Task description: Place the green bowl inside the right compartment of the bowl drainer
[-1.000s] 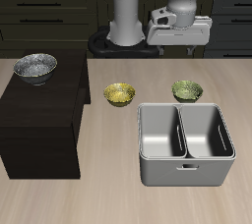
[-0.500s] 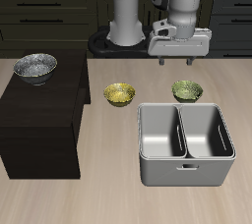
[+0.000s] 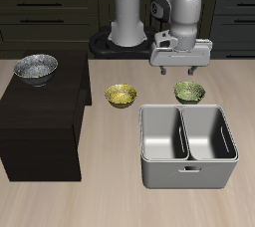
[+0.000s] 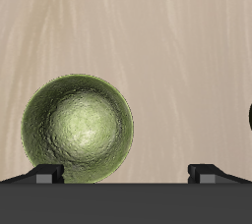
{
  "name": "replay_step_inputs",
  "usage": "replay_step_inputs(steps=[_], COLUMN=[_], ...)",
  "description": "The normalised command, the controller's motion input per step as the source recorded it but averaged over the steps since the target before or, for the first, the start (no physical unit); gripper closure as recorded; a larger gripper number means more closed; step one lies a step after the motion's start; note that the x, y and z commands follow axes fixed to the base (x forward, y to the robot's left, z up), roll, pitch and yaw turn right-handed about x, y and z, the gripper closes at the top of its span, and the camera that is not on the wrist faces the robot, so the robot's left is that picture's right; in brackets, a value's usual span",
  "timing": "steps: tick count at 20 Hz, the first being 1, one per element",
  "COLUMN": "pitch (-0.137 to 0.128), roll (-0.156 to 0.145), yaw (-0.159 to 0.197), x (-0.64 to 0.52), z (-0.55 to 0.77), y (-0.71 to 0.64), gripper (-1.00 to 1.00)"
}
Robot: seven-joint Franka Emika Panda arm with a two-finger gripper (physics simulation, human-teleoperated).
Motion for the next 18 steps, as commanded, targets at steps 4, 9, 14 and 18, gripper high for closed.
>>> replay_step_inputs(steps=[4,9,14,18], pitch=[0.033,0.019,0.027,0.054], roll=[-0.003,-0.001,-0.002,-0.019], yaw=[-0.014,-0.008,-0.005,0.000], x=[-0.02,-0.04,0.05,0.17], z=[-0.23,-0.21,-0.23,-0.31], y=[-0.07,-0.05,0.02,-0.03], gripper=[-1.00,-1.00,-1.00,-1.00])
